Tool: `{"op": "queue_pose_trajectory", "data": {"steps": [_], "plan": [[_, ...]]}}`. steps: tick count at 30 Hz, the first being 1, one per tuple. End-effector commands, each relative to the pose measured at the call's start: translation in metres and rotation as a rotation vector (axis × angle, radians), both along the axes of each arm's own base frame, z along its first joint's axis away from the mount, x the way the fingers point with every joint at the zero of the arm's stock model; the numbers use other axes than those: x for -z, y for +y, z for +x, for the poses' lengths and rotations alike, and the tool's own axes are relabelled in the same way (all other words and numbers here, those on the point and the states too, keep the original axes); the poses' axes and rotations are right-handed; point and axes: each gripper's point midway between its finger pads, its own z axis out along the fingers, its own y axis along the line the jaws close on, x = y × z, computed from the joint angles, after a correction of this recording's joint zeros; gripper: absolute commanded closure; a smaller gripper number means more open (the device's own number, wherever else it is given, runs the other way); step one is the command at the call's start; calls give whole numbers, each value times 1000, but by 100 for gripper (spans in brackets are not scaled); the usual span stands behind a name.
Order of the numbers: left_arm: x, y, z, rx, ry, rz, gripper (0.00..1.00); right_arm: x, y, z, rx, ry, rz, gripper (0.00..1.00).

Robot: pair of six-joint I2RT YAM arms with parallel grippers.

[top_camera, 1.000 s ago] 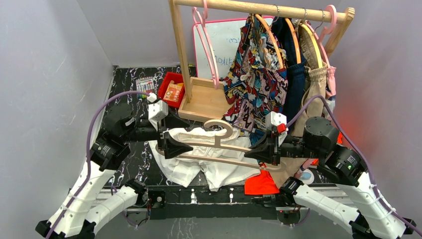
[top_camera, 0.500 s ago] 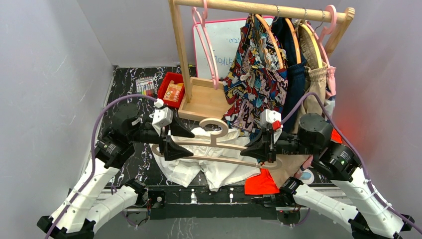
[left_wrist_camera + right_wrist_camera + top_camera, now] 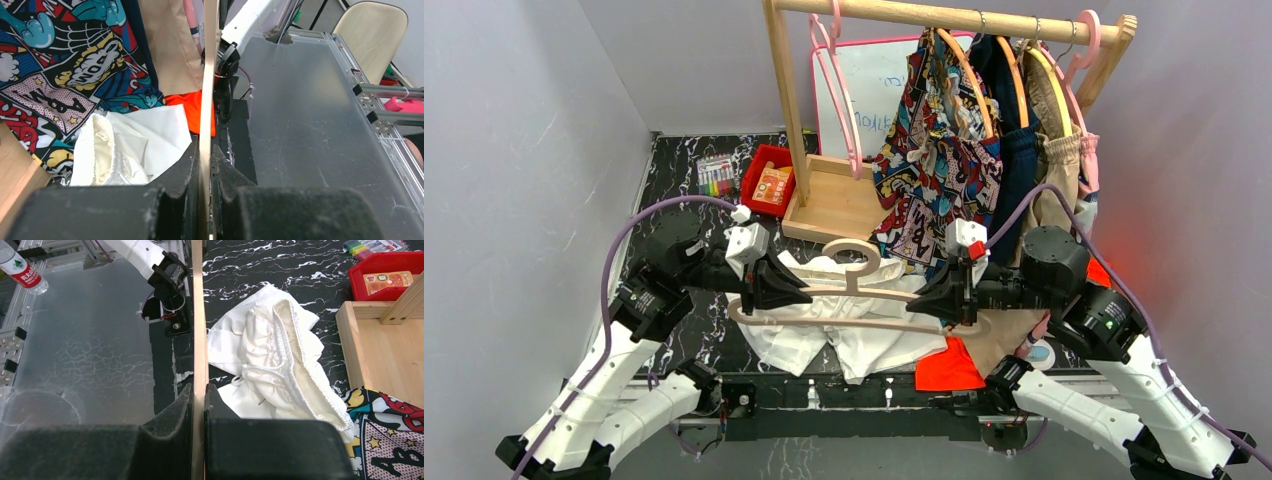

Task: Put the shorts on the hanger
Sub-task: Hang the shorts on the hanger.

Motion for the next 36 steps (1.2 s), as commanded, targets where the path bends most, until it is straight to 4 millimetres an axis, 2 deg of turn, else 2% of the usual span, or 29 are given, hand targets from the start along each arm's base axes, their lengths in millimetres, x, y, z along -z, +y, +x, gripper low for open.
{"op": "queue_pose_trajectory", "data": {"steps": [1,4,5,7,9,15,20,32,36], "plan": [[1,-1,15,-72,-37,-3,100,-22,7,0,-20,-39,73,90],[1,-2,16,-72,-34,-9,100,-25,8,2,-16,-34,81,53],[0,-3,16,-67,-31,-12,100,-27,9,2,-16,-36,85,46],[-2,-4,16,-58,-27,-16,100,-33,11,4,-16,-41,91,37],[-3,-5,16,-46,-20,-19,100,-40,13,5,-23,-50,98,33],[-7,-11,12,25,5,-31,100,-55,30,19,-40,-83,112,30],[-10,-16,11,68,37,-29,100,-44,48,33,-49,-46,108,31],[-14,-21,13,91,41,-33,100,-43,62,31,-96,23,152,49],[-16,-23,13,99,45,-35,100,-42,65,30,-112,44,168,49]]}}
